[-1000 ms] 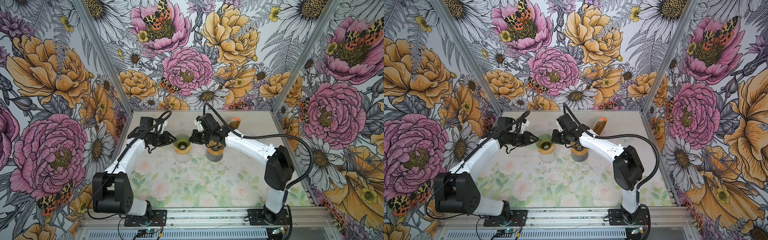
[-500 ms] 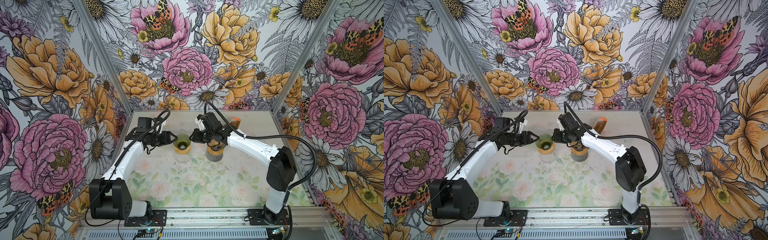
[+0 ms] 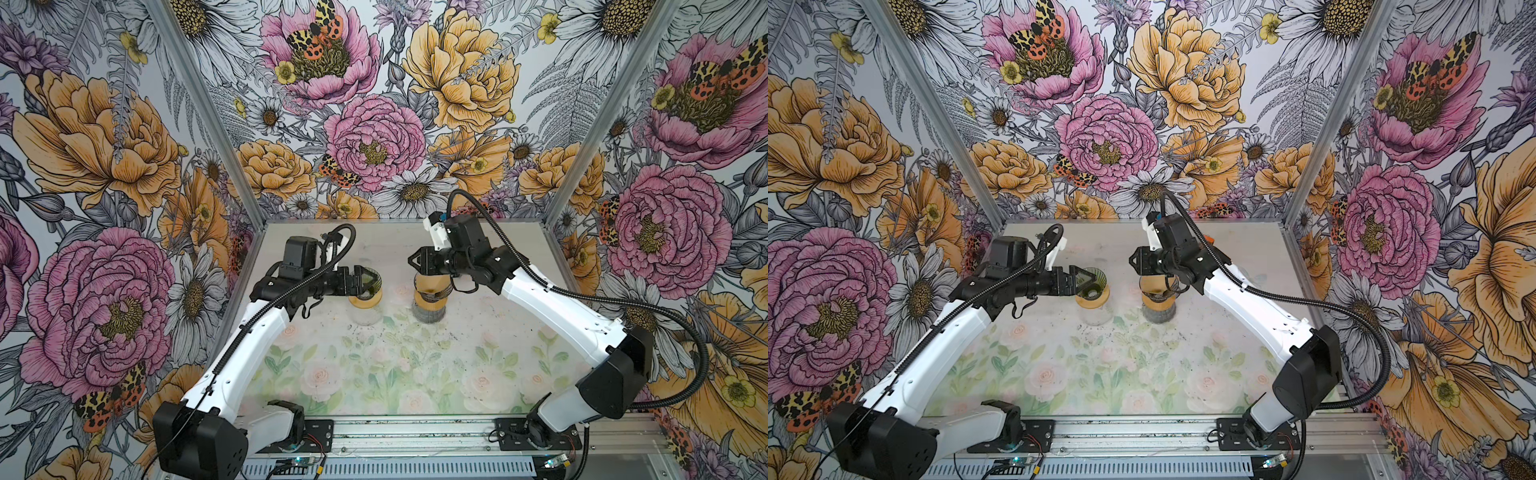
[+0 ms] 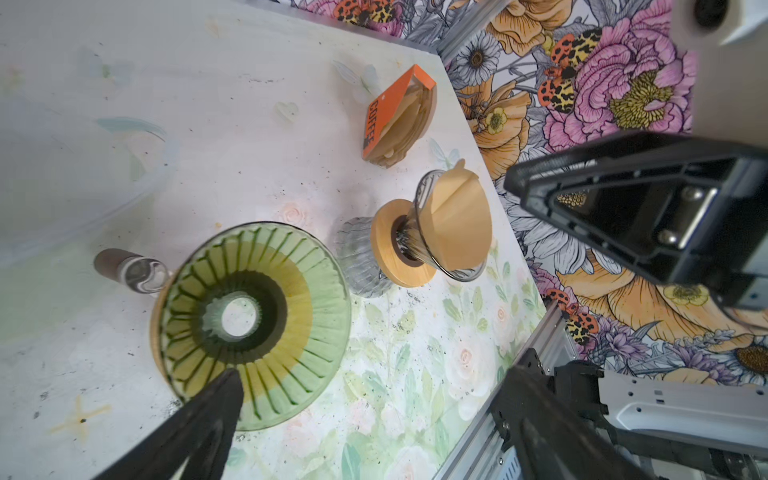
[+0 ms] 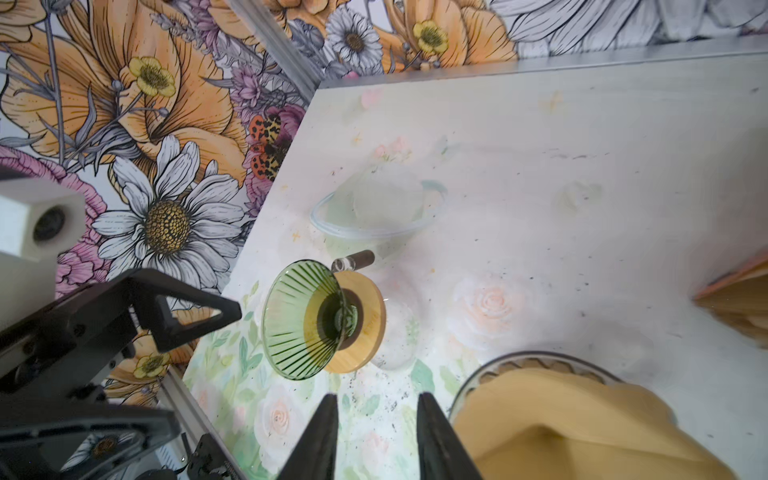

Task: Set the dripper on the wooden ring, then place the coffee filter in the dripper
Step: 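Open both grippers and draw back while right gripper reaches toward the filter stack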

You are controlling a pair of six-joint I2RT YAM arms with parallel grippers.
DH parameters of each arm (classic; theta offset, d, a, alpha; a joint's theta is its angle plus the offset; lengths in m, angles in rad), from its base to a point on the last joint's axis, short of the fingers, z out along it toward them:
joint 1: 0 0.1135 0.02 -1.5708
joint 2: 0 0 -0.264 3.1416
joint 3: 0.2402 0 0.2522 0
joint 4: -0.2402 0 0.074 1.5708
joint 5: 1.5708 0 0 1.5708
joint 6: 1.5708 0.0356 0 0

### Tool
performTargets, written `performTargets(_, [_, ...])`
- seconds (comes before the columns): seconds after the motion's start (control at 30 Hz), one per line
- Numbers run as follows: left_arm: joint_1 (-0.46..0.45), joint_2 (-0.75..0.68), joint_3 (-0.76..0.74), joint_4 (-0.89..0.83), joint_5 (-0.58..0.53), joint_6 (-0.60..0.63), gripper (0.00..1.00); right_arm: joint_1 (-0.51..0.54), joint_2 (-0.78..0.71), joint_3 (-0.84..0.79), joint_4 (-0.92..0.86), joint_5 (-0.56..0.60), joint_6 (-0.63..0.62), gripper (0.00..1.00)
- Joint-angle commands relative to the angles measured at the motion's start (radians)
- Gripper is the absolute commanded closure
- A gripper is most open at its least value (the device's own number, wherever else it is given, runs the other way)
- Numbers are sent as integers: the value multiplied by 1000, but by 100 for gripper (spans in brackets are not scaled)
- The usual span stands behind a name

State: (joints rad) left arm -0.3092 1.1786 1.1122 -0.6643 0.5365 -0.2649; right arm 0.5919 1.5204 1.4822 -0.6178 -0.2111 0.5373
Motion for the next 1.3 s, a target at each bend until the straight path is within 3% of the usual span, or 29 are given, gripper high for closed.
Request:
performTargets(0.0, [-92, -39, 28, 73, -122, -74, 1, -65, -62, -33, -52, 65, -40, 66])
performTargets(0.27, [-173, -13, 56, 220, -202, -220, 1, -270, -110, -54, -101, 54, -55, 67])
performTargets(0.47, [-224, -29, 22, 320, -218, -237, 1, -389, -46, -44, -106, 32, -99, 81])
performTargets(0.7, [-250, -24, -7, 368, -145, -240, 1, -418, 59, 15, -108, 19, -161, 83])
performTargets(0.83, [-309, -42, -8, 374, -123, -222, 1, -420, 132, 48, -106, 56, -159, 82])
performTargets(1.27, [-409, -60, -70, 467, -212, -267, 1, -440, 352, 182, -95, 117, -231, 85])
